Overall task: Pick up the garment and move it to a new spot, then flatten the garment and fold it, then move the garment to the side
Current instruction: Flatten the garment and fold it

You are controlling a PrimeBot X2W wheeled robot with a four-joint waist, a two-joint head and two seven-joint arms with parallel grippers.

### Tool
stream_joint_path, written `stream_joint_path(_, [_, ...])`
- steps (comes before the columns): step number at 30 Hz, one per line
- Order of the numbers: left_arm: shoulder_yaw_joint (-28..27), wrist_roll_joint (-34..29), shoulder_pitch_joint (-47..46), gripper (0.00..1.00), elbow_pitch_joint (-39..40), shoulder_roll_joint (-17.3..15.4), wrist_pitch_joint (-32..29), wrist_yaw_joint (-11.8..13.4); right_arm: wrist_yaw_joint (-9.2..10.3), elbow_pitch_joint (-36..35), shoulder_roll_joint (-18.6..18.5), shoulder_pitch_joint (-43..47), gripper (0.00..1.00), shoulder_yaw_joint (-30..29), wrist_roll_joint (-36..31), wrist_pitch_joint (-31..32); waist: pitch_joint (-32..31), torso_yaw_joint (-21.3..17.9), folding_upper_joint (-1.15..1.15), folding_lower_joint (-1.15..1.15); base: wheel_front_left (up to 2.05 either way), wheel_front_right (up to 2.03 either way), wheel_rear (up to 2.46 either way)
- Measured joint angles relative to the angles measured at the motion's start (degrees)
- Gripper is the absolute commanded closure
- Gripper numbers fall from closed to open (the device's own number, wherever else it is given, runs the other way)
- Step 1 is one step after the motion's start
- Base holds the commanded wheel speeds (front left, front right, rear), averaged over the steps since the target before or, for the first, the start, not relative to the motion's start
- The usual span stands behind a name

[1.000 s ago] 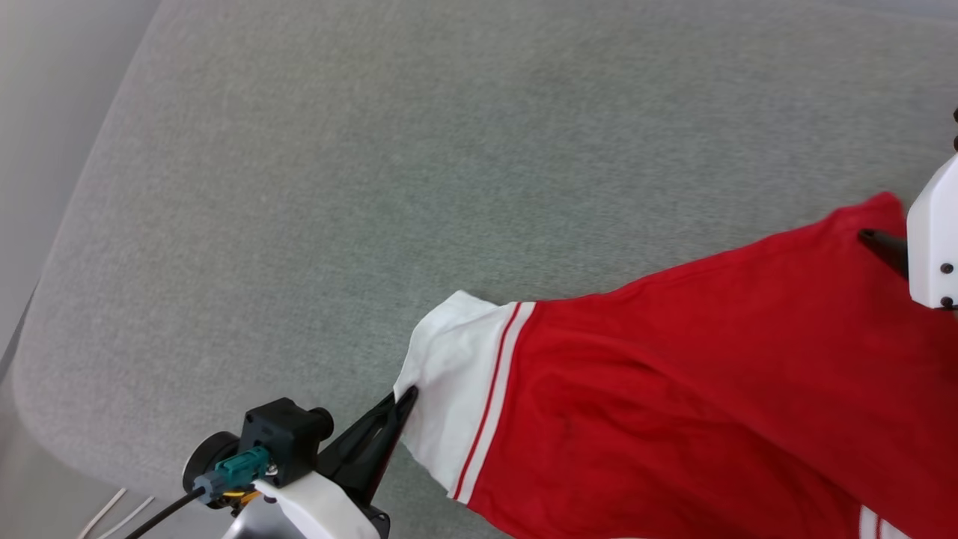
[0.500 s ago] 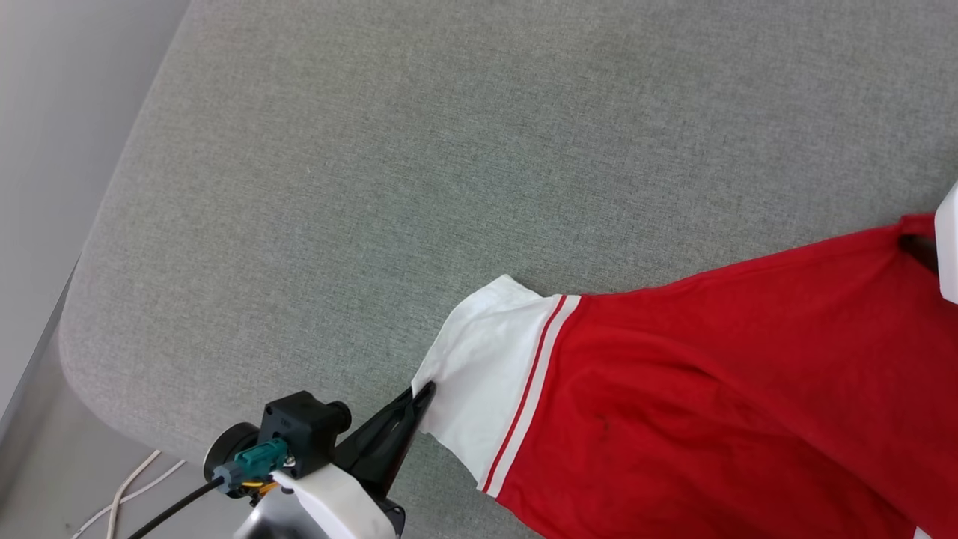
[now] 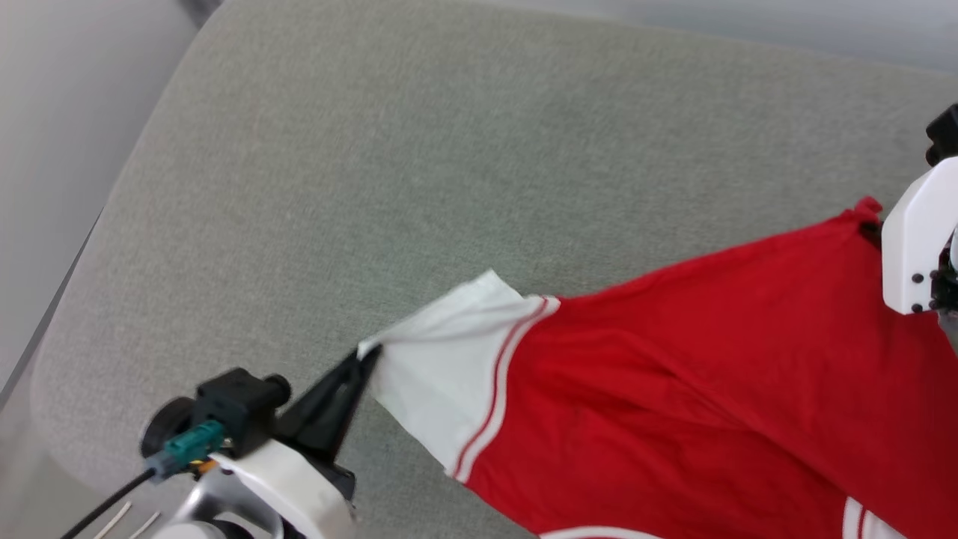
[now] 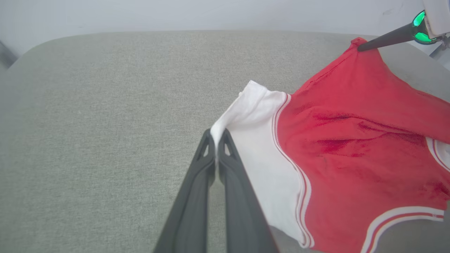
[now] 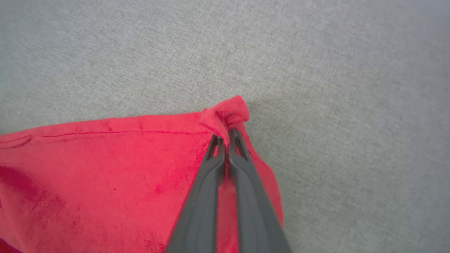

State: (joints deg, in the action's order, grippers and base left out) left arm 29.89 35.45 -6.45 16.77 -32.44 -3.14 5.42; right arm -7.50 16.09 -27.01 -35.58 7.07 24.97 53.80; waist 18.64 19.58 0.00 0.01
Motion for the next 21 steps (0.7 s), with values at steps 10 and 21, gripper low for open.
stream_joint_path(10, [-7.91,-0.84,-3.61,1.0,4.99,-4.0,1.89,3.18,0.0,-7.61,-1.94,-1.73,1.0,2.38,6.79,-7.19,-8.32,-6.79,0.0,-0.01,0.0,0.0,0.0])
stream_joint_path(21, [-14.88,0.27,-10.66,1.0,8.48,-5.32,2.5,5.27,0.0,-18.92,-0.75,-0.27,1.0,-0.12,8.54,-14.05,-14.5,-15.13,0.0,-0.01,0.0,0.0,0.0])
